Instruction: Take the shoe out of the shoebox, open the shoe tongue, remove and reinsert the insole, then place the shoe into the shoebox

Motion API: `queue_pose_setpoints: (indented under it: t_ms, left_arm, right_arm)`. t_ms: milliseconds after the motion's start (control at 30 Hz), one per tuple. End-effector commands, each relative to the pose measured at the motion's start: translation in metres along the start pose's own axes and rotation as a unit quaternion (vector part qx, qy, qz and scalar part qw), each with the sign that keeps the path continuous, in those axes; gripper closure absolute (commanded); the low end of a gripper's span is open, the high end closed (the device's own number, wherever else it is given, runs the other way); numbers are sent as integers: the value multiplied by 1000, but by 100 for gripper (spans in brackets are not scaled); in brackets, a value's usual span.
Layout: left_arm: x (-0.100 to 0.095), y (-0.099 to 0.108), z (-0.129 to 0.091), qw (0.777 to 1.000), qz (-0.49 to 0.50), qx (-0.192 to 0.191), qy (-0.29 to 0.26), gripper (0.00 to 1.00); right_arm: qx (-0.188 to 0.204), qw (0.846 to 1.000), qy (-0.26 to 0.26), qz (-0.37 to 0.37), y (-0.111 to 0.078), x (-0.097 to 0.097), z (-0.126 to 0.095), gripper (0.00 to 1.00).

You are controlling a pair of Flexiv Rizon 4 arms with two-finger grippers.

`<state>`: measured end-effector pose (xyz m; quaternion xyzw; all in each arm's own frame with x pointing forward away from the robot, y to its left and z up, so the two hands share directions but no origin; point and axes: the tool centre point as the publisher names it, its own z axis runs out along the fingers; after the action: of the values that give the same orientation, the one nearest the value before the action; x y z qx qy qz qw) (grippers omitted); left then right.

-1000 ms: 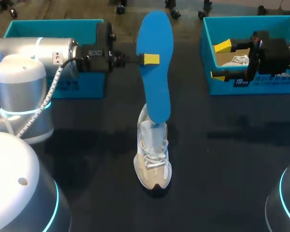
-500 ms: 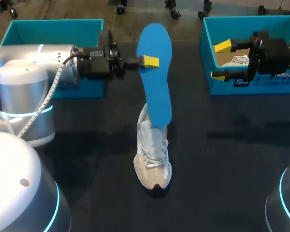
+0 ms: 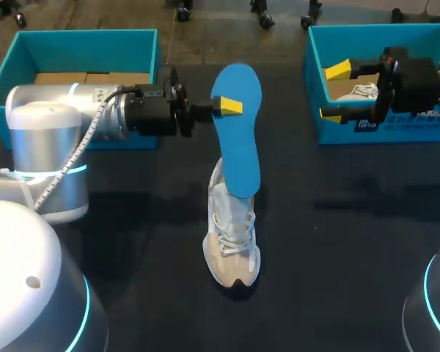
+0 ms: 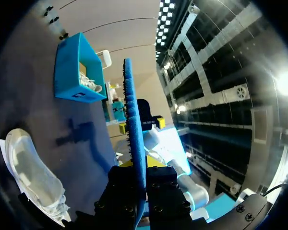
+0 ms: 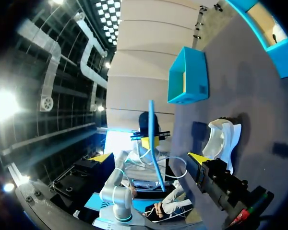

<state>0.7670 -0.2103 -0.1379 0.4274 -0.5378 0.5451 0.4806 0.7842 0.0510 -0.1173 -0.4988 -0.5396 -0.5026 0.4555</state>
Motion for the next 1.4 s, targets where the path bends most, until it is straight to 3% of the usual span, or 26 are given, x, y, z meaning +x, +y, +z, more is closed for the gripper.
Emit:
queue_pose_setpoints:
  t_ms: [33, 267, 433, 867, 1067, 1400]
  left_arm:
    - [-12, -5, 6, 1000, -10, -3, 1, 100]
    - [-17, -13, 9, 999, -33, 6, 3, 100]
    - [-20, -18, 10, 998, -67, 2, 2, 100]
    - [-27, -25, 13, 997, -79, -10, -19, 100]
    - [-27, -25, 13, 997, -73, -7, -24, 100]
    - [-27, -25, 13, 997, -73, -7, -24, 100]
  right_arm:
    - [0, 1000, -1, 0, 0, 0, 1, 0]
    - [3, 996, -88, -31, -7, 7, 11, 0]
    - [5, 988, -152, 6, -14, 15, 24, 0]
    - [-11, 966, -257, 25, -24, 26, 48, 0]
    - [-6, 941, -338, 30, -25, 34, 52, 0]
    - [-5, 909, -417, -18, -20, 54, 66, 0]
